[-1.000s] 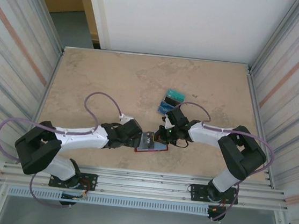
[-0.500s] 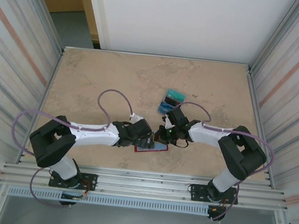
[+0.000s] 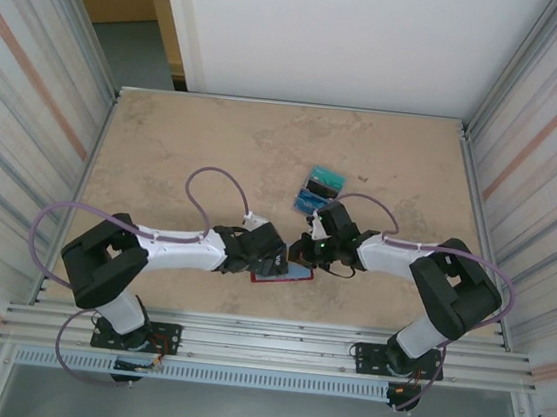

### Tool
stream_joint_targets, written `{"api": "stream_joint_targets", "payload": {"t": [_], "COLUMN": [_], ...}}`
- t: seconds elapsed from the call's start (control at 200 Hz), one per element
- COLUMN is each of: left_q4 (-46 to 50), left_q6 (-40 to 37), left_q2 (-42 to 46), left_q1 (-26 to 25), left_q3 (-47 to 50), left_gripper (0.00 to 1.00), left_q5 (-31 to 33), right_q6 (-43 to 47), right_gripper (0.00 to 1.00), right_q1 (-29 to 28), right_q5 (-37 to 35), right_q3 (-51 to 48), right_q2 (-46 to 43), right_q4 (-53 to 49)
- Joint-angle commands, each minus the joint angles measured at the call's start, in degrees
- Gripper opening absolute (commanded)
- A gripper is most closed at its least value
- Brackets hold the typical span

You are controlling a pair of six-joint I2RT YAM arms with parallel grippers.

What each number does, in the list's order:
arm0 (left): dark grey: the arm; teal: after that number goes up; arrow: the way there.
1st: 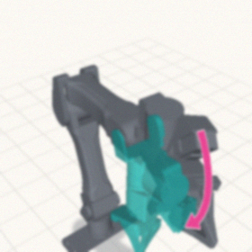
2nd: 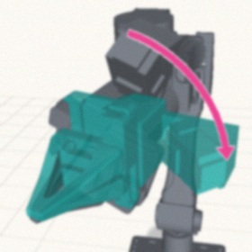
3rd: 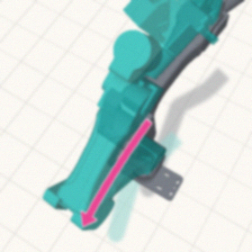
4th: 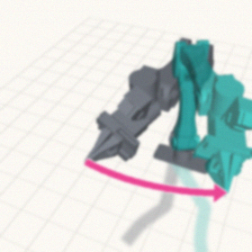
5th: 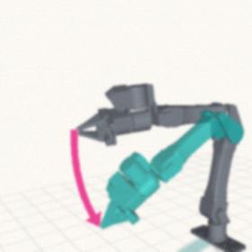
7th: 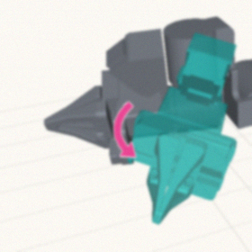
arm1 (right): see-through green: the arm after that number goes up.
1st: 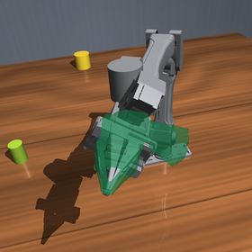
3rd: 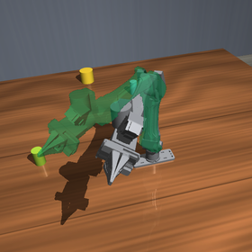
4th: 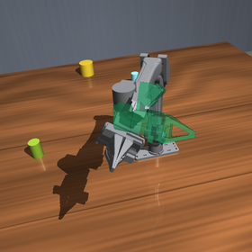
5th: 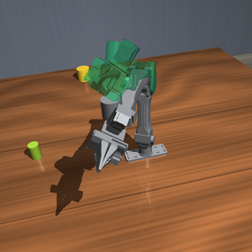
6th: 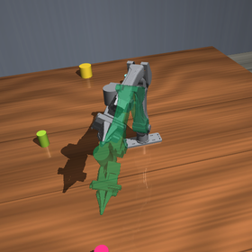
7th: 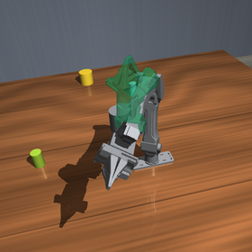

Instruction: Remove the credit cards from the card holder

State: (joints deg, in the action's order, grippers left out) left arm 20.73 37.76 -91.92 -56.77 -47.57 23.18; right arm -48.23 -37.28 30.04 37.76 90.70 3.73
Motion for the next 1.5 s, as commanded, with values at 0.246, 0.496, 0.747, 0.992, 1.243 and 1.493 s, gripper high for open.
{"api": "stream_joint_targets", "payload": {"t": [0.246, 0.496, 0.747, 0.992, 1.243, 1.493], "left_q4": [2.0, 1.7, 1.5, 1.8, 2.1, 2.9], "left_q6": [1.5, 1.9, 2.0, 2.1, 2.2, 0.3], "left_q2": [-1.9, -1.9, -2.1, -1.8, -0.1, 1.7], "left_q1": [-0.3, -0.3, -0.3, -0.3, -0.3, 0.0], "left_q3": [0.7, 1.1, 1.1, 1.1, 0.9, -1.0], "left_gripper": [0.99, 0.99, 0.99, 0.99, 0.99, 0.99], "left_q5": [-0.3, -0.6, -0.8, -0.8, 0.1, 1.0], "right_q6": [-4.2, -3.9, -3.8, -1.8, 3.7, 7.9], "right_gripper": [0.17, 0.21, 0.18, 0.08, 0.03, 0.02], "right_q1": [1.2, 1.1, 0.6, 0.4, 0.4, 0.3], "right_q5": [7.0, 7.3, 7.2, 4.9, -2.9, -7.6], "right_q3": [-4.1, -3.9, -3.3, -1.8, 1.5, 4.4], "right_q2": [-1.2, 0.7, 2.7, 3.0, -0.8, -6.3], "right_q4": [14.1, 14.6, 14.9, 10.2, -4.3, -13.6]}}
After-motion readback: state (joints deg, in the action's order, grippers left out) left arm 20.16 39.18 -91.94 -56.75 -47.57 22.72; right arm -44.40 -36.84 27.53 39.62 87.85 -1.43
